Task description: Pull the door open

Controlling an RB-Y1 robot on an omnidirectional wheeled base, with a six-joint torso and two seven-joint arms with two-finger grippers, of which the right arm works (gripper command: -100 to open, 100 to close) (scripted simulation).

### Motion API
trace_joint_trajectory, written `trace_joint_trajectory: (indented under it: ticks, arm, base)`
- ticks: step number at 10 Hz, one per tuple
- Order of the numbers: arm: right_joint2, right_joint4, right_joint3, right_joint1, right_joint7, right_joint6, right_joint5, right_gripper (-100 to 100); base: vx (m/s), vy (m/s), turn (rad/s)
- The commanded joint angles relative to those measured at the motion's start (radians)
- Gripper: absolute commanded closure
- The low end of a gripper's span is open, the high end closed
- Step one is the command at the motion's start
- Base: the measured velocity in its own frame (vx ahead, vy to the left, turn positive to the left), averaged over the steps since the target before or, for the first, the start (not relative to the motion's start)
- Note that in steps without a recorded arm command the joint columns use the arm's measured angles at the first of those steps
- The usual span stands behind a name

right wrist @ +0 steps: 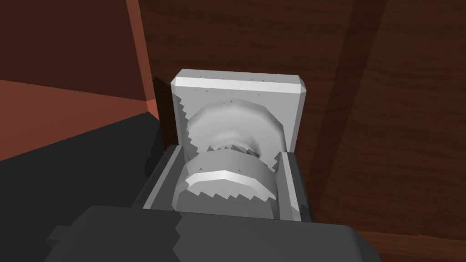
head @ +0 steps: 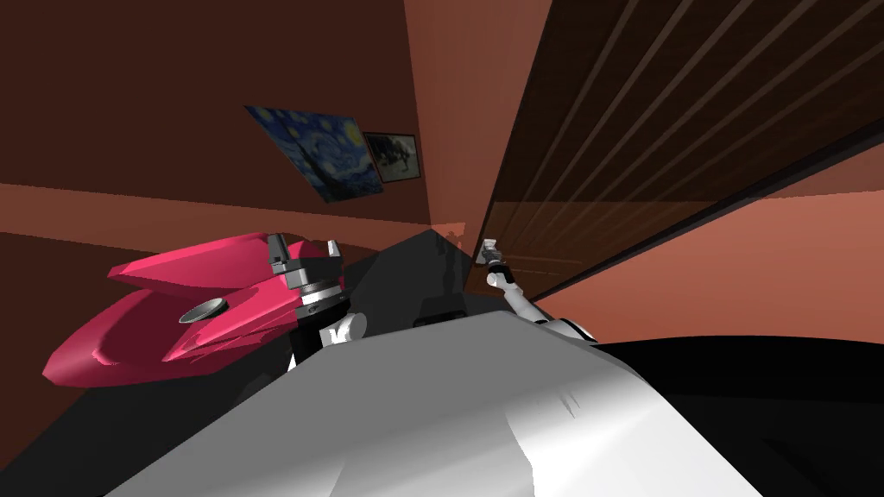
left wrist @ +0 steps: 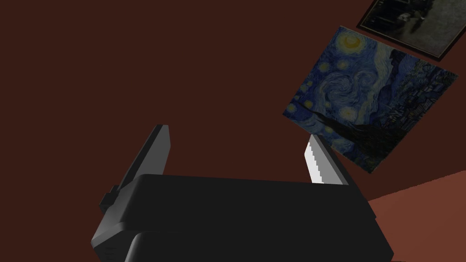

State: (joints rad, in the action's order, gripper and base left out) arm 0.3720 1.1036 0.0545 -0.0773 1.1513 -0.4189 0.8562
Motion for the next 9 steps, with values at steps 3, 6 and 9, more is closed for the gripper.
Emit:
trace_joint_trajectory:
  ticks: [3, 6, 9]
  arm:
    - [0.024, 0.023, 0.042, 0.016, 0.034, -0.002, -0.005, 100]
    - [0.031, 0.031, 0.051, 0.021, 0.04, 0.001, -0.005, 100]
    - [0.053, 0.05, 0.081, 0.039, 0.061, -0.004, -0.004, 100]
  base:
    - [-0.209, -0.05, 0.109]
    - [-0.154, -0.038, 0.063]
    - [-0.127, -0.042, 0.088]
